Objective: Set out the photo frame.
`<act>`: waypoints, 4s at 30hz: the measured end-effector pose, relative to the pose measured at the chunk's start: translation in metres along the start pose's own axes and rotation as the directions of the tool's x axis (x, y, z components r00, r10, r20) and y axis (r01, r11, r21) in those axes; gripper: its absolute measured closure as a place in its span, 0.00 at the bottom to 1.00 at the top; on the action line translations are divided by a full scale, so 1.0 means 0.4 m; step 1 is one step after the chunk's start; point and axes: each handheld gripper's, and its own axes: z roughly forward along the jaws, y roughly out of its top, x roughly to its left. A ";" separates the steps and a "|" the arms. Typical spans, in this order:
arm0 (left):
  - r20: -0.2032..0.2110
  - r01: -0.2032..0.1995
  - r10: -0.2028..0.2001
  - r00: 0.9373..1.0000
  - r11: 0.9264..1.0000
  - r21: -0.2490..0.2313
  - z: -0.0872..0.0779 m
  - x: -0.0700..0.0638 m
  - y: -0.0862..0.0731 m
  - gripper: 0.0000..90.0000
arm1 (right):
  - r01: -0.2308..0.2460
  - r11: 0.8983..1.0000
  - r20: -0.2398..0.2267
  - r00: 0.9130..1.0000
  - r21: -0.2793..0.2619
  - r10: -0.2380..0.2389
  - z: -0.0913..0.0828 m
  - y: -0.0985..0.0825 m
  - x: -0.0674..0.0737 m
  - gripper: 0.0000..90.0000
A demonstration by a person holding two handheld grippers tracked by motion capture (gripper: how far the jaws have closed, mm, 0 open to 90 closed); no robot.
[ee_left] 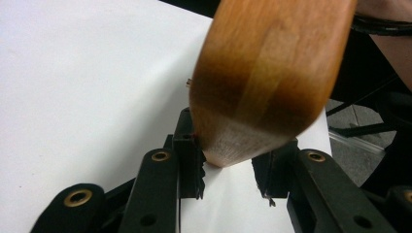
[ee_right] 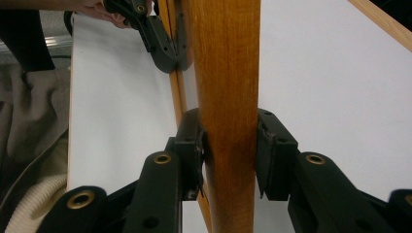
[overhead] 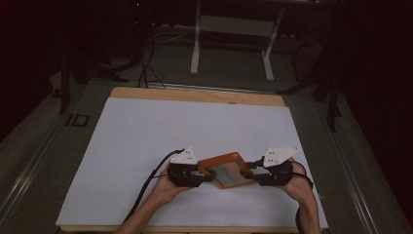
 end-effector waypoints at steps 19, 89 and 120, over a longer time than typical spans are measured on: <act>0.020 -0.016 0.016 1.000 1.000 -0.026 -0.055 0.009 0.024 0.76 | -0.042 0.996 -0.049 0.998 -0.076 0.038 0.009 0.002 -0.009 0.75; -0.117 0.135 -0.140 0.983 0.990 -0.052 -0.195 0.146 -0.006 0.72 | -0.289 0.950 -0.092 0.956 -0.118 0.279 0.261 0.021 -0.045 0.72; -0.137 0.217 -0.228 0.964 0.972 -0.090 -0.184 0.180 -0.029 0.70 | -0.358 0.923 -0.095 0.933 -0.143 0.347 0.286 0.014 -0.066 0.72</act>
